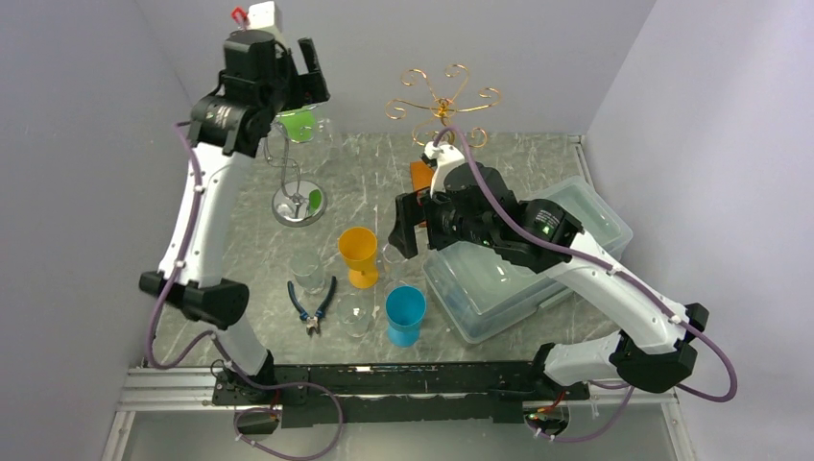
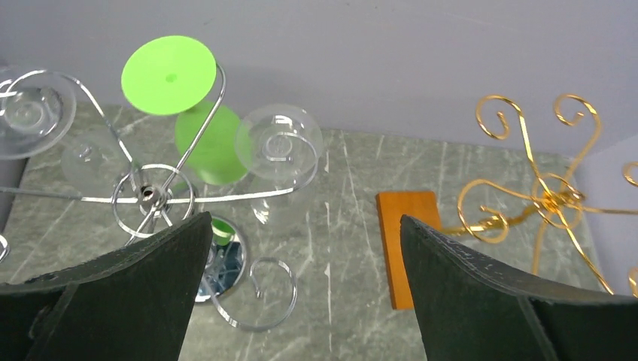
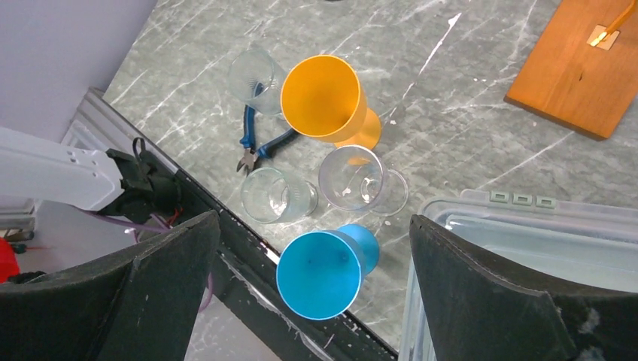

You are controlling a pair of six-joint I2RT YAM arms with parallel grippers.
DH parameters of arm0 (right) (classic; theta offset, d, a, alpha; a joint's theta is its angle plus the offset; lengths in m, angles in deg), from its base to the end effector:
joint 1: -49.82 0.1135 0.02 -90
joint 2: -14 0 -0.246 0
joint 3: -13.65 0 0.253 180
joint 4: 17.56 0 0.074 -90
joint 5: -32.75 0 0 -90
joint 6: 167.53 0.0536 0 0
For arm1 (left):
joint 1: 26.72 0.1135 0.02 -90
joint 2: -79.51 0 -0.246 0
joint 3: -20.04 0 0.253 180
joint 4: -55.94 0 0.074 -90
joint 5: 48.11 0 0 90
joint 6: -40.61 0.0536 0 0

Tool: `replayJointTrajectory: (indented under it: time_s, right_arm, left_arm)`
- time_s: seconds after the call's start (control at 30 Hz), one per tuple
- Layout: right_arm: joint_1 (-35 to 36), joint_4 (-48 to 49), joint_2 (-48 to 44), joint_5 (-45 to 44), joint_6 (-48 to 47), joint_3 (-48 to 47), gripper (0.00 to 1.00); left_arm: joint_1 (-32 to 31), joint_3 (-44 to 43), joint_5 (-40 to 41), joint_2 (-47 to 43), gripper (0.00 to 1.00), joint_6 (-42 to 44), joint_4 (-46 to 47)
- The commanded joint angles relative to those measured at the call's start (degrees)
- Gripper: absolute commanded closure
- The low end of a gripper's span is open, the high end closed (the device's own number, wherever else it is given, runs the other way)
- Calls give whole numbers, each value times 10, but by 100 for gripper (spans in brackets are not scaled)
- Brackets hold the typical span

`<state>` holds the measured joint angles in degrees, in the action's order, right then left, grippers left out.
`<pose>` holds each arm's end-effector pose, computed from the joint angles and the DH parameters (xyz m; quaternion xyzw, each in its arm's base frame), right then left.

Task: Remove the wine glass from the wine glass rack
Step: Pick up the wine glass from the wine rack.

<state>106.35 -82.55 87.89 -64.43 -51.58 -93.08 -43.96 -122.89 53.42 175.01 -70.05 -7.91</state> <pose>0.1556 0.2232 0.4194 -0.2011 0.8506 0.2770 0.3991 0.3242 -0.0894 0.5089 -0.0839 0.7946 -0.1174 0.5897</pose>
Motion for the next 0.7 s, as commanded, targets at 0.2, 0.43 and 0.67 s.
replayJointTrajectory:
  time_s: [0.2,0.43,0.67]
  right_arm:
    - [-15,50,-23,30,8,31,0]
    - [-17,52,-41,28,15,48,0]
    - [-18,52,-53,30,21,58,0]
  left_arm:
    - [-29,-94,162,123,1,45,27]
    - [-30,-101,179,164,0,49,45]
    - [-29,-115,191,195,1,50,49]
